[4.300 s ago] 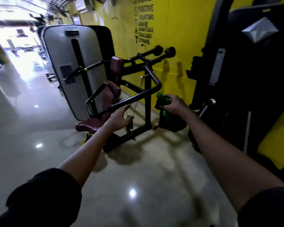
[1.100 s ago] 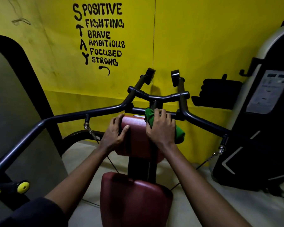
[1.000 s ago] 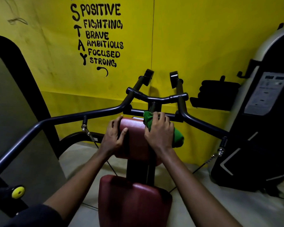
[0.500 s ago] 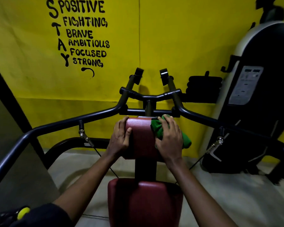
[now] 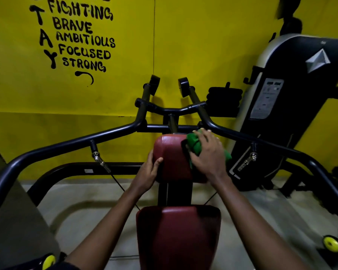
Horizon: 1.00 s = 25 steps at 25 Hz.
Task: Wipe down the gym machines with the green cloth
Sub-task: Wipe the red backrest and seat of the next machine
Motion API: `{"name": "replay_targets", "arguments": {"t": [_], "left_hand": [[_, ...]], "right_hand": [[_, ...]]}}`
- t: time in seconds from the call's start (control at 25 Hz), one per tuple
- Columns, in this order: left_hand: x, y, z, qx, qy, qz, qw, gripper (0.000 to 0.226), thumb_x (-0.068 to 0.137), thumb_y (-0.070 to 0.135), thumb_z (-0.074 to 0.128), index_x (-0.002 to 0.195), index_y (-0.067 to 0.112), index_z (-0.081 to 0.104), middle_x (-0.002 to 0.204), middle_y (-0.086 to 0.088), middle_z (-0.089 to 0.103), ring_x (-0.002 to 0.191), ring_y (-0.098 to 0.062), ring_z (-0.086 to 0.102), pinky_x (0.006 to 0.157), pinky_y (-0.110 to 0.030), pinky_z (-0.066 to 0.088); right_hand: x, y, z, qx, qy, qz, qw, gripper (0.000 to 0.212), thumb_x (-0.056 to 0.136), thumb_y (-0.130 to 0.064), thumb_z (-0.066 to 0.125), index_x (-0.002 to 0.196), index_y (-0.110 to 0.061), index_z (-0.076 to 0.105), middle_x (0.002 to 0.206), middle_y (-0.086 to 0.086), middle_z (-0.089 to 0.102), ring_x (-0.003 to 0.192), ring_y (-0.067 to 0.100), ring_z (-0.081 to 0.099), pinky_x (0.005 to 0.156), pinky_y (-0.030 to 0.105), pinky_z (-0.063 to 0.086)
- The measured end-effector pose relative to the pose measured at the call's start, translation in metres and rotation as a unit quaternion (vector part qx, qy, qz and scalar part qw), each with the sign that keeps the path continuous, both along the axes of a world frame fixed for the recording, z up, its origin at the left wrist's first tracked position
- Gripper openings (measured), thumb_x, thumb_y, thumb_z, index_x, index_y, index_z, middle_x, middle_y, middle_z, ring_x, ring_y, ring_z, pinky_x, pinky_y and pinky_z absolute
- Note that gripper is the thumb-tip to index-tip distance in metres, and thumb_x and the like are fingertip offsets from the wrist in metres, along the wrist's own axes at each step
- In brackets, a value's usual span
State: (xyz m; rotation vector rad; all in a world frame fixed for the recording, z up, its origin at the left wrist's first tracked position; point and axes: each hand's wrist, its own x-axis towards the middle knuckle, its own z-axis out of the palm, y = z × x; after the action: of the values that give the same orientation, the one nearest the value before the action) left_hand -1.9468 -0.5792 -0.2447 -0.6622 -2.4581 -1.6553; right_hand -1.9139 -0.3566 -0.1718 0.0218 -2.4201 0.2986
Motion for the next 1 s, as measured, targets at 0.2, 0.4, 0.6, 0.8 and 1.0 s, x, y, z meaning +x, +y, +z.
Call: {"name": "replay_targets", "arguments": {"t": [0.2,0.4,0.6,0.8,1.0], "left_hand": [[0.000,-0.004,-0.036,0.040,-0.037,-0.041,0.998,0.072,0.091,0.074,0.036,0.152,0.040,0.017,0.149,0.002,0.045,0.133,-0.010,0.048,0.106,-0.039,0.047],[-0.001,-0.005,-0.036,0.020,-0.042,-0.041,0.998,0.064,0.095,0.070,0.034,0.150,0.046,0.013,0.151,0.002,0.042,0.129,-0.015,0.052,0.096,-0.047,0.053],[-0.005,-0.005,-0.035,0.019,-0.046,-0.053,0.997,0.065,0.096,0.064,0.035,0.150,0.032,0.019,0.144,-0.006,0.047,0.124,-0.018,0.056,0.086,-0.035,0.055],[-0.003,-0.003,-0.035,0.021,-0.059,-0.055,0.996,0.068,0.096,0.063,0.035,0.152,0.028,0.018,0.148,-0.008,0.043,0.130,-0.018,0.050,0.102,-0.039,0.048],[0.005,-0.011,-0.026,0.011,-0.073,-0.057,0.996,0.064,0.101,0.056,0.038,0.155,0.026,0.020,0.151,0.013,0.031,0.139,-0.006,0.033,0.105,-0.023,0.037]], "right_hand": [[-0.018,-0.036,0.008,0.003,0.000,-0.104,0.995,0.061,0.075,-0.043,0.055,0.129,-0.014,0.056,0.132,0.011,0.059,0.122,0.035,0.054,0.100,0.051,0.042],[-0.018,-0.078,0.013,0.076,-0.022,-0.005,0.997,0.070,0.073,-0.042,0.061,0.137,-0.015,0.053,0.139,0.010,0.056,0.128,0.032,0.051,0.108,0.048,0.037],[-0.012,-0.017,0.017,0.089,-0.083,0.020,0.992,0.074,0.080,-0.048,0.068,0.147,-0.031,0.042,0.152,0.001,0.044,0.141,0.026,0.039,0.119,0.050,0.022],[-0.006,-0.048,0.010,0.011,-0.063,-0.096,0.993,0.068,0.080,-0.044,0.060,0.144,-0.024,0.046,0.150,0.008,0.043,0.137,0.033,0.040,0.111,0.054,0.032],[-0.001,-0.061,0.014,0.115,-0.105,0.005,0.988,0.081,0.080,-0.042,0.065,0.153,-0.030,0.032,0.160,0.003,0.033,0.144,0.028,0.034,0.114,0.050,0.028]]}}
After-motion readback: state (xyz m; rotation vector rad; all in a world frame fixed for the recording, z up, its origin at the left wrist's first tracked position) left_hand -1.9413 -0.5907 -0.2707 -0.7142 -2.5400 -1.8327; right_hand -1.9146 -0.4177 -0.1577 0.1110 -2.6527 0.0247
